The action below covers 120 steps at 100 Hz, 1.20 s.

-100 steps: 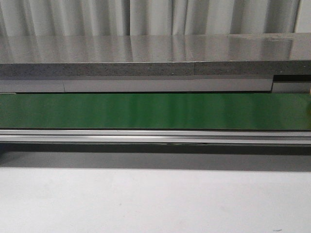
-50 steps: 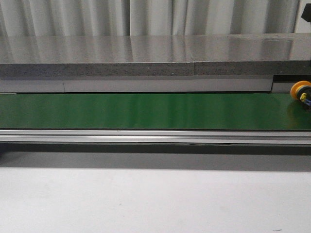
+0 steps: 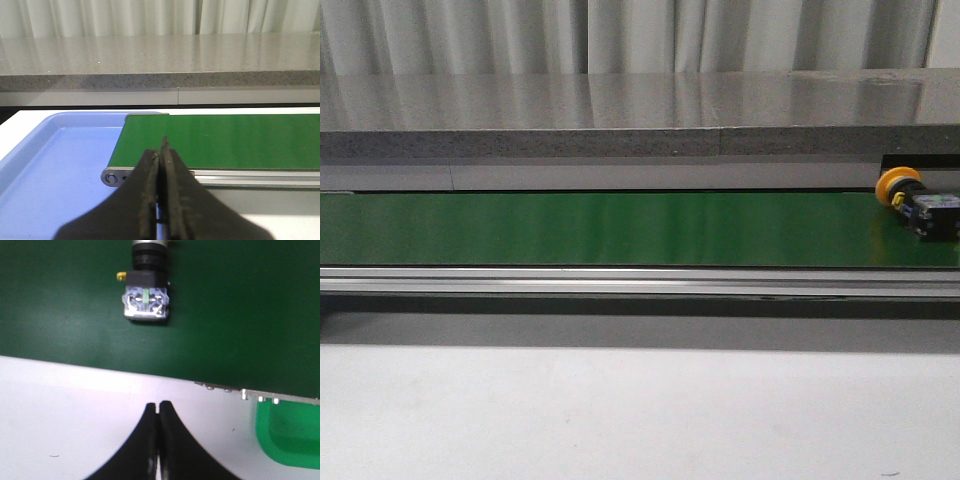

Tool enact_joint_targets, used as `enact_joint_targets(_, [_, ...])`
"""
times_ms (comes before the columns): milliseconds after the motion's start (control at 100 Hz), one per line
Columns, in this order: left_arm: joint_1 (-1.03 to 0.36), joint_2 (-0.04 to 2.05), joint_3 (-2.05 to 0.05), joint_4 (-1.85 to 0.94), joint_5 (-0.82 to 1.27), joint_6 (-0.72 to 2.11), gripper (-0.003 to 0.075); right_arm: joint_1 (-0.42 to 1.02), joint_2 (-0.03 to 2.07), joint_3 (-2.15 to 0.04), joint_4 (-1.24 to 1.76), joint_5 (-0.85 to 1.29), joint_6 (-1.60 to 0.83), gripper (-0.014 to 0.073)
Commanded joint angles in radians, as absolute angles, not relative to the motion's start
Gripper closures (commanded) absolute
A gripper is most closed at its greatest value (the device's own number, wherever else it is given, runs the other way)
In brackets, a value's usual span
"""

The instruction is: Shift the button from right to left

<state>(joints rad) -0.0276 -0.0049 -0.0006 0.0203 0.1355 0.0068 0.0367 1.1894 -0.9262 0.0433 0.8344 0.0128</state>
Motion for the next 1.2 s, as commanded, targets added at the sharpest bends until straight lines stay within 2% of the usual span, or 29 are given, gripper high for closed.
enact_joint_targets(0, [-0.025, -0.037, 0.044, 0.018, 0.059, 0.000, 0.0740, 0.045, 1.089, -0.873, 0.037, 0.736, 0.006, 0.0659])
enact_joint_targets(490, [-0.025, -0.037, 0.044, 0.018, 0.059, 0.000, 0.0740, 0.048, 0.647, -0.530, 0.042, 0.545, 0.006, 0.0659])
enact_joint_targets(830, [-0.025, -0.037, 0.044, 0.018, 0.059, 0.000, 0.0740, 0.048, 0.432, -0.503, 0.052, 0.547, 0.000, 0.0659])
enact_joint_targets(1190, [-0.025, -0.037, 0.044, 0.018, 0.059, 0.000, 0.0740, 0.048, 0.347, -0.447, 0.040, 0.500, -0.006, 0.0659])
